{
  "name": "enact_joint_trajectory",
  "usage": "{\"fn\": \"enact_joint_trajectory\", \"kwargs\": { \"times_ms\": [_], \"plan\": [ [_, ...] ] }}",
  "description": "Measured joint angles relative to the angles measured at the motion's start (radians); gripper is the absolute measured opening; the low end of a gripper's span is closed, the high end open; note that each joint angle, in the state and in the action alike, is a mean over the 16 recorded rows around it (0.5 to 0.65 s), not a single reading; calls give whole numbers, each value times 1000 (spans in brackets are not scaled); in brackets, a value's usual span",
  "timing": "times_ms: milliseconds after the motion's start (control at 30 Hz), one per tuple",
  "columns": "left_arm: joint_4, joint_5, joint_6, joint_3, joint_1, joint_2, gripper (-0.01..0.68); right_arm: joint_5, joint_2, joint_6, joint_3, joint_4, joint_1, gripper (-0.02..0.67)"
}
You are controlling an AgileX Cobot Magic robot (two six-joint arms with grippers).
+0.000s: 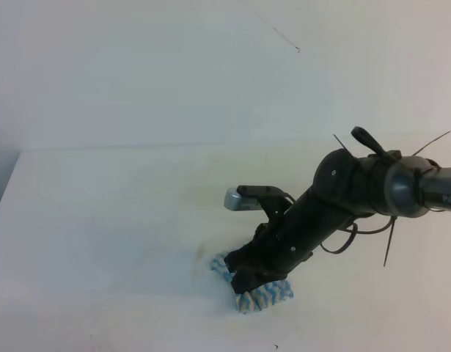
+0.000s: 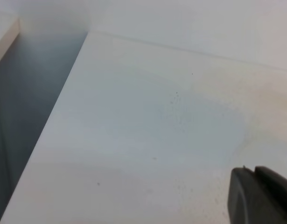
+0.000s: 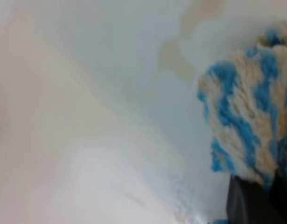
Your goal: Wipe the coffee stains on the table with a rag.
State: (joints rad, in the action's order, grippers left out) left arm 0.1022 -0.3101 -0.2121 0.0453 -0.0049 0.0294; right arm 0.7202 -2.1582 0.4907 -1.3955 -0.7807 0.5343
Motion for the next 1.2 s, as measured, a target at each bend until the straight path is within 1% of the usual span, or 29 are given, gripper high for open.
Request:
{"fn": "enact_joint_trajectory", "kwargs": {
  "times_ms": [367,767,967,1200],
  "plan": [
    [0,0,0,0,0,0,1,-4,-4,21,1,-48,22,27],
    [0,0,0,0,0,0,1,-126,-8,54,3,-142,13,26],
    [0,0,0,0,0,0,1,-172,-6,68,3,-146,1,26],
    [0,0,0,0,0,0,1,-175,30,94,3,-131,-17,26]
  ]
}}
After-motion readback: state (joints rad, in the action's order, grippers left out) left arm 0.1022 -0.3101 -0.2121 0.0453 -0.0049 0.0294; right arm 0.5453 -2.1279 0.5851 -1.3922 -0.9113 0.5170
